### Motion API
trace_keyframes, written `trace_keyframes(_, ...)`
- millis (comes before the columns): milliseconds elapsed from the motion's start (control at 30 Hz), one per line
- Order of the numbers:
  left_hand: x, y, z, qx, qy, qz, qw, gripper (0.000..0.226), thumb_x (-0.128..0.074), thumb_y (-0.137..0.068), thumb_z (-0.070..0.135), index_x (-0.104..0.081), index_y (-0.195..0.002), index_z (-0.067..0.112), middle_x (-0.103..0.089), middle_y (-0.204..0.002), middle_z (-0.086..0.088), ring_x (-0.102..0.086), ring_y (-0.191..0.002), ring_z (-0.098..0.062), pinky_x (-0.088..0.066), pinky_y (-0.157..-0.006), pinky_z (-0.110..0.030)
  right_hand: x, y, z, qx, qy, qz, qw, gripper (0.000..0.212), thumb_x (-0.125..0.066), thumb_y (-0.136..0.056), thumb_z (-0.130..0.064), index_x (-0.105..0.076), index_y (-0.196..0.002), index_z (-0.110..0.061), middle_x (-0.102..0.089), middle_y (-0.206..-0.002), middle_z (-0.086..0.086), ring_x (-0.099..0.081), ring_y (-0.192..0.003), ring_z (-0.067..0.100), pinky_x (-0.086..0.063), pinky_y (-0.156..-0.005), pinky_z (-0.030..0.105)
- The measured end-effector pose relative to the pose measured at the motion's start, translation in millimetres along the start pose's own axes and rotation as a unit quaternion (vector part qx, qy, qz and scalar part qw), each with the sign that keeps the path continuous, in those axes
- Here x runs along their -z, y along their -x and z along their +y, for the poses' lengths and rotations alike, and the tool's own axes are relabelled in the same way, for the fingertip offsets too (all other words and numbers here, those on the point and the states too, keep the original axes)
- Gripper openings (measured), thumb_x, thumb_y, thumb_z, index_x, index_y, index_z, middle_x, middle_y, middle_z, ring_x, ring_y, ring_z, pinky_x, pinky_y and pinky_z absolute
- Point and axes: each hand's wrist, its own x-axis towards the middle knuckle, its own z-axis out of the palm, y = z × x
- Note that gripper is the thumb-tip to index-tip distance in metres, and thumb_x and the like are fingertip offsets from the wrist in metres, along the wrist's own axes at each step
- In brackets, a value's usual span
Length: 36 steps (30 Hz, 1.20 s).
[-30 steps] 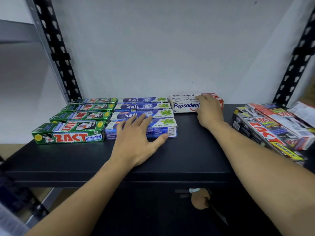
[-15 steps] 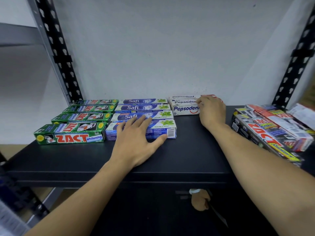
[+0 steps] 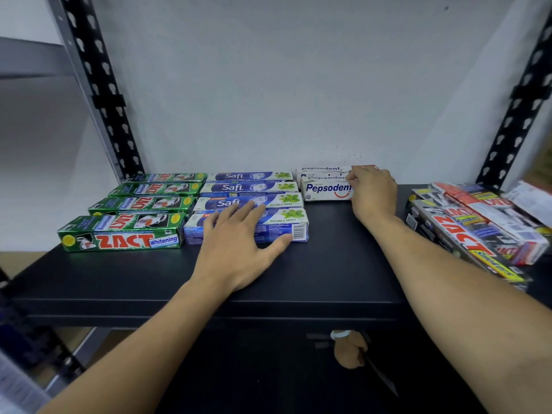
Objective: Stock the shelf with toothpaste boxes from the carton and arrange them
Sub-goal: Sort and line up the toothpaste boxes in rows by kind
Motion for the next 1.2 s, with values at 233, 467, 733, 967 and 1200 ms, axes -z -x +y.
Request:
trace_keyframes(233, -0.3, 0.2, -0.7, -0.002, -0.001, 0.001, 1.000, 0.090, -0.023, -0.078, 0.086, -0.036, -0.151, 0.034, -0.030, -0.160, 0.011, -0.019, -0.149, -0.014, -0.010, -0.121, -0.043, 0.1, 0.9, -1.0, 0.004, 0.001, 0.000, 1.000, 0.017, -0.056, -0.091, -0.011, -0.069, -0.097, -0.020, -0.069, -0.108, 0.002, -0.053, -0.101, 0.033, -0.041, -0.087, 0.040)
trace_keyframes(467, -0.7, -0.3, -0.7, -0.004, -0.002, 0.006, 1.000, 0.089, -0.024, -0.080, 0.086, -0.036, -0.151, 0.034, -0.030, -0.160, 0.011, -0.020, -0.149, -0.015, -0.010, -0.121, -0.043, 2.2, 2.1, -2.5, 0.010, -0.001, -0.006, 1.000, 0.017, -0.054, -0.093, -0.015, -0.069, -0.099, -0.021, -0.069, -0.107, 0.003, -0.053, -0.103, 0.032, -0.042, -0.089, 0.041)
trace_keyframes(733, -2.6, -0.7, -2.7, -0.007, 0.001, 0.012, 1.000, 0.084, -0.032, -0.084, 0.083, -0.036, -0.152, 0.033, -0.030, -0.160, 0.009, -0.020, -0.149, -0.016, -0.011, -0.120, -0.042, 10.5, 12.2, -8.4, 0.039, -0.007, -0.021, 0.999, 0.016, -0.059, -0.094, -0.024, -0.068, -0.107, -0.021, -0.067, -0.115, 0.003, -0.051, -0.111, 0.031, -0.040, -0.093, 0.042)
trace_keyframes(967, -0.2, 0.9, -0.2, -0.028, -0.008, 0.035, 0.999, 0.087, -0.029, -0.081, 0.083, -0.039, -0.150, 0.032, -0.035, -0.158, 0.006, -0.023, -0.149, -0.019, -0.011, -0.121, -0.045, 53.2, 32.3, -29.0, 0.053, 0.049, -0.056, 0.996, 0.031, -0.061, -0.093, -0.029, -0.063, -0.123, -0.022, -0.059, -0.129, 0.003, -0.045, -0.119, 0.030, -0.037, -0.100, 0.042)
trace_keyframes(1200, 6.1, 2.1, 16.7, -0.140, -0.097, 0.067, 0.983, 0.071, -0.030, -0.089, 0.067, -0.054, -0.140, 0.024, -0.051, -0.148, 0.002, -0.037, -0.142, -0.027, -0.017, -0.118, -0.051, 137.0, 38.5, -22.7, 0.026, 0.059, -0.084, 0.994, 0.031, -0.058, -0.094, -0.037, -0.063, -0.121, -0.022, -0.058, -0.126, 0.006, -0.045, -0.117, 0.033, -0.040, -0.092, 0.039)
